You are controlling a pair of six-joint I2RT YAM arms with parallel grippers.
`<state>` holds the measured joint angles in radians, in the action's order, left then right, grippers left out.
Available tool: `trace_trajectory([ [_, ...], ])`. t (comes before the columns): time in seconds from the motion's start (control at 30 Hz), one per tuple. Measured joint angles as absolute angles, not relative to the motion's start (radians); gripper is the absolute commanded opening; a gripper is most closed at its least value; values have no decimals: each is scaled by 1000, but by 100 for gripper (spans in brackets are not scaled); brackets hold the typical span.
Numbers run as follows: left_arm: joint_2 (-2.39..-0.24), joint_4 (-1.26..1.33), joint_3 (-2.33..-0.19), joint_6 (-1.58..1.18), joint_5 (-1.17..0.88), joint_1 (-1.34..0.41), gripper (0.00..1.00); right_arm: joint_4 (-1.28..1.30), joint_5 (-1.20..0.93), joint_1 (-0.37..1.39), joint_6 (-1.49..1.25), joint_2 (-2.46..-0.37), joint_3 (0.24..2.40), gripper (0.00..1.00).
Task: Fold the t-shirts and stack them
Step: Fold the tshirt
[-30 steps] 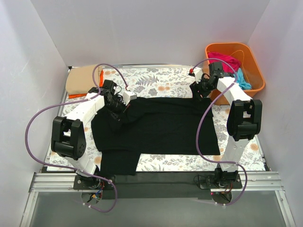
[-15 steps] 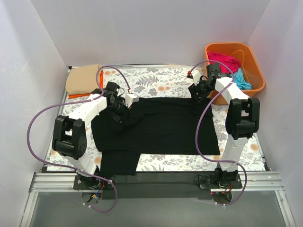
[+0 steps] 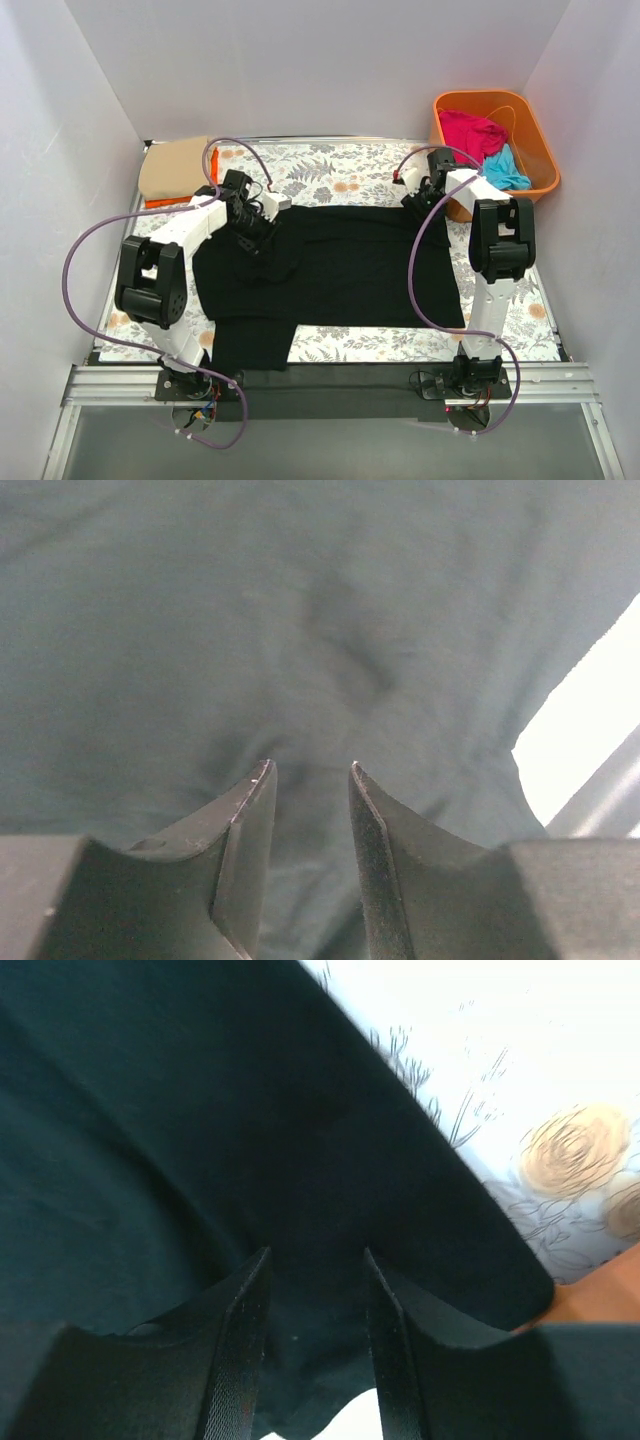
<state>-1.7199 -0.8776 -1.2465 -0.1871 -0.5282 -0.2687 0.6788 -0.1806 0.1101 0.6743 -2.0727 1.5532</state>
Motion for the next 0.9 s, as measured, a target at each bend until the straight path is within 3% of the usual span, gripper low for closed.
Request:
trace_trajectory([
  [0.37,-1867,-672,-1227,-290,-303,-98,33,661,-49,148,701,-2077,1540,45],
  [0.63,-1879,-648,-1228,-308,-292,-41,34,694,44,184,691,-2111,1590,48],
  [0.8,-2006,-710,-1409,-338,-297,-31,34,740,104,202,675,-2185,1710,49],
  [0.9,-2098,-724,-1550,-348,-307,-25,36,731,126,204,666,-2220,1771,55],
])
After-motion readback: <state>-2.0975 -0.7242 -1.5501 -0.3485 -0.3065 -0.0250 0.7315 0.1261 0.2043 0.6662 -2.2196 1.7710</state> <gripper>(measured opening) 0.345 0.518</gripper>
